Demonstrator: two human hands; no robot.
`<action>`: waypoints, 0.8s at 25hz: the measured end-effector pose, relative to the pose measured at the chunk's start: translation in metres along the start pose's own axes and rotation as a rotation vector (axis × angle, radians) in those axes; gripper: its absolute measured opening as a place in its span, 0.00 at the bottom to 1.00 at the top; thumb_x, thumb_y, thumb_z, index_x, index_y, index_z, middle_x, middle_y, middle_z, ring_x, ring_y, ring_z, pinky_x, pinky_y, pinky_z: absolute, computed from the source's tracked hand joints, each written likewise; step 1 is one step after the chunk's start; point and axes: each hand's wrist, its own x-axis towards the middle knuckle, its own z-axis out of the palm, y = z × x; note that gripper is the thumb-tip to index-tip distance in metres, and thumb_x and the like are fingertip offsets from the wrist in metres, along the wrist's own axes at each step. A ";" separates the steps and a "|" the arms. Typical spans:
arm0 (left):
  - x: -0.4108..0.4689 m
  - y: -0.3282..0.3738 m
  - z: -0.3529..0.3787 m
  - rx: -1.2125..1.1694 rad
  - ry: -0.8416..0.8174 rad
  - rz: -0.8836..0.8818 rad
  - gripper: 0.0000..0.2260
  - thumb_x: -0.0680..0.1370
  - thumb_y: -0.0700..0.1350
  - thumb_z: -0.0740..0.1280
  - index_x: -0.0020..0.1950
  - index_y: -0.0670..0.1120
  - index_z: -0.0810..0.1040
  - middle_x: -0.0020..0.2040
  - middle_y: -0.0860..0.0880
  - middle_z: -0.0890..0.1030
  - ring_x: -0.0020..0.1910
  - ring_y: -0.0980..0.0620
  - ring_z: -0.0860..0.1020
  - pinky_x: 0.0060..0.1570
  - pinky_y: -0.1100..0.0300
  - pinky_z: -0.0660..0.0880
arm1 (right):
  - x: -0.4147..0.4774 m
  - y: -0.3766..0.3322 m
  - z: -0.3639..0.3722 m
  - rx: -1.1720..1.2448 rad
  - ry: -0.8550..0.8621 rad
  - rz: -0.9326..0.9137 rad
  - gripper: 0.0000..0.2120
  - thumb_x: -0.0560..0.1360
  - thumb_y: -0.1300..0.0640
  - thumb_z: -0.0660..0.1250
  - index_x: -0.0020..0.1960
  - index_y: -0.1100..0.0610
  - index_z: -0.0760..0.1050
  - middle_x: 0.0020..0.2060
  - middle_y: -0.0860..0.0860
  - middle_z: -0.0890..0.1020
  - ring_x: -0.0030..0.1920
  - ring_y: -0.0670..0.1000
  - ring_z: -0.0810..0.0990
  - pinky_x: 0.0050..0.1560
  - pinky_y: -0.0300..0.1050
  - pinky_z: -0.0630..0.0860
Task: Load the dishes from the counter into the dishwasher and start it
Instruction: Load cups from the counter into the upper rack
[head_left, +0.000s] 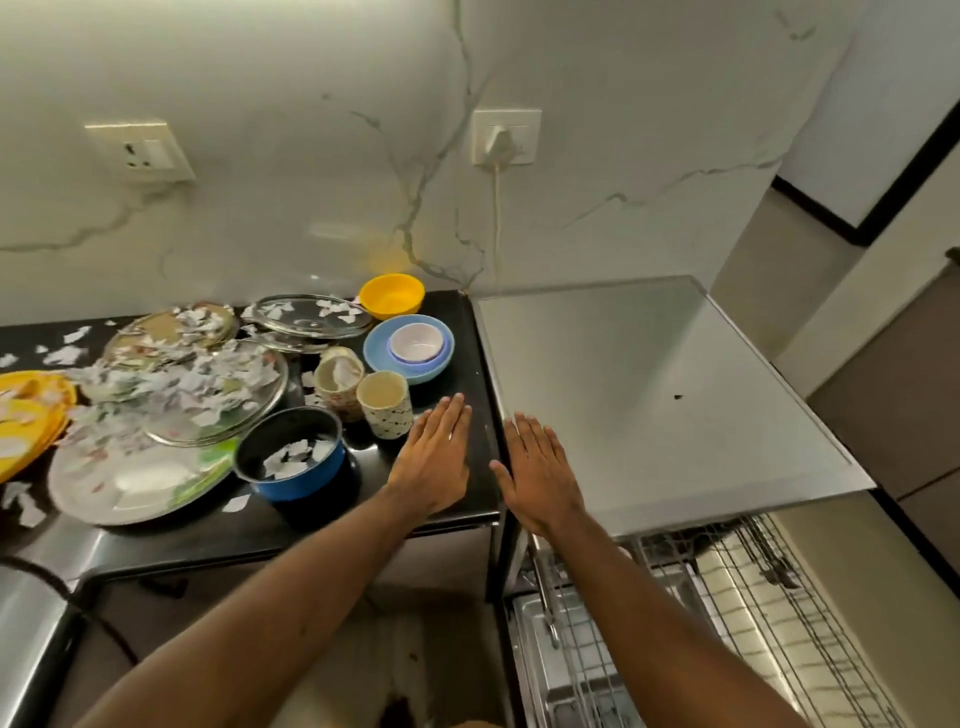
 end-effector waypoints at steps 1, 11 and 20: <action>-0.004 -0.014 -0.003 -0.005 -0.007 -0.035 0.39 0.80 0.48 0.63 0.85 0.44 0.44 0.84 0.45 0.41 0.83 0.46 0.40 0.81 0.46 0.43 | 0.007 -0.012 0.003 -0.001 -0.014 -0.028 0.34 0.86 0.39 0.48 0.86 0.54 0.44 0.85 0.54 0.46 0.84 0.53 0.42 0.80 0.48 0.36; -0.001 -0.113 -0.020 0.022 0.064 -0.146 0.26 0.80 0.46 0.66 0.79 0.46 0.66 0.76 0.45 0.71 0.77 0.46 0.66 0.80 0.45 0.56 | 0.045 -0.074 0.027 -0.075 -0.067 -0.125 0.35 0.85 0.38 0.51 0.86 0.54 0.47 0.85 0.54 0.53 0.84 0.54 0.49 0.84 0.53 0.46; 0.033 -0.113 -0.026 0.073 0.117 -0.129 0.15 0.79 0.41 0.68 0.66 0.49 0.80 0.57 0.48 0.85 0.61 0.48 0.80 0.74 0.49 0.63 | 0.046 -0.073 0.026 0.043 -0.026 0.041 0.36 0.85 0.38 0.52 0.86 0.53 0.46 0.85 0.52 0.51 0.84 0.53 0.47 0.83 0.49 0.44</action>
